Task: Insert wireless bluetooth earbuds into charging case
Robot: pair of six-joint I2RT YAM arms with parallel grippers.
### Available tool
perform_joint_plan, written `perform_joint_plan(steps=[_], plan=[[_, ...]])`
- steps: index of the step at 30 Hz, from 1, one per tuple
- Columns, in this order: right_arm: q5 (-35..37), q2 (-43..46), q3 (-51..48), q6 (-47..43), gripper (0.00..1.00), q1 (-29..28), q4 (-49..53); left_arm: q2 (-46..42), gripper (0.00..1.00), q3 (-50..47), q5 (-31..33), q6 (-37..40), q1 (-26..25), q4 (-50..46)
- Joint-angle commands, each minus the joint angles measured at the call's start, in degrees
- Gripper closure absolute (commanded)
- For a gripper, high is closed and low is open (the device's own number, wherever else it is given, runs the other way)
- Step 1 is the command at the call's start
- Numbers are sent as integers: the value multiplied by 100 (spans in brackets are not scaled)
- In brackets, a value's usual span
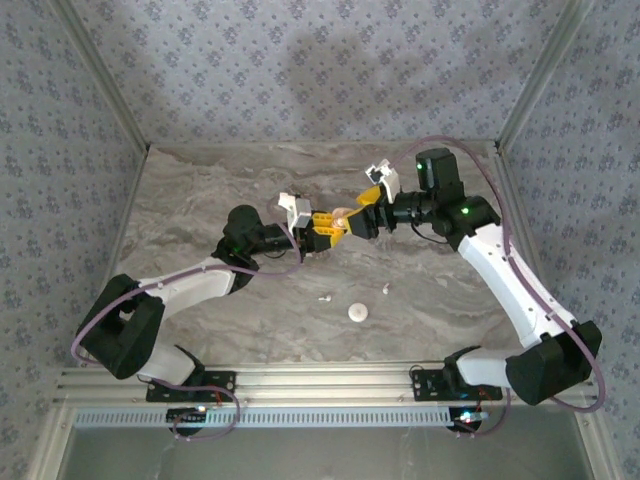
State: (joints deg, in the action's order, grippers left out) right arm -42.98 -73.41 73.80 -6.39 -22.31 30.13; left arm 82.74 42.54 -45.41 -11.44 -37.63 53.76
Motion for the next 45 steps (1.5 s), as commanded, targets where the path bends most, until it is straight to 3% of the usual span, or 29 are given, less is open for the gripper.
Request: perform_joint_plan(steps=[1,14,28,31,39,45], plan=[[104,-97,157,-32,20,-41,44,-83,89,114,-21,88,-26,87],[393,-275,159,-397,22,18,721,-196,89,109,-14,169,-32,12],[969,-240,146,-405,23,49,454,-269,89,122,-90,203,-28,3],[754,-198,141,-444,23,52,458,-277,89,131,-91,234,-29,-56],[-816,154,47,-152,20,429,149,-275,89,109,-101,530,-33,-374],[-1046,-192,180,57,18,475,124,-294,89,190,-240,798,-26,-766]])
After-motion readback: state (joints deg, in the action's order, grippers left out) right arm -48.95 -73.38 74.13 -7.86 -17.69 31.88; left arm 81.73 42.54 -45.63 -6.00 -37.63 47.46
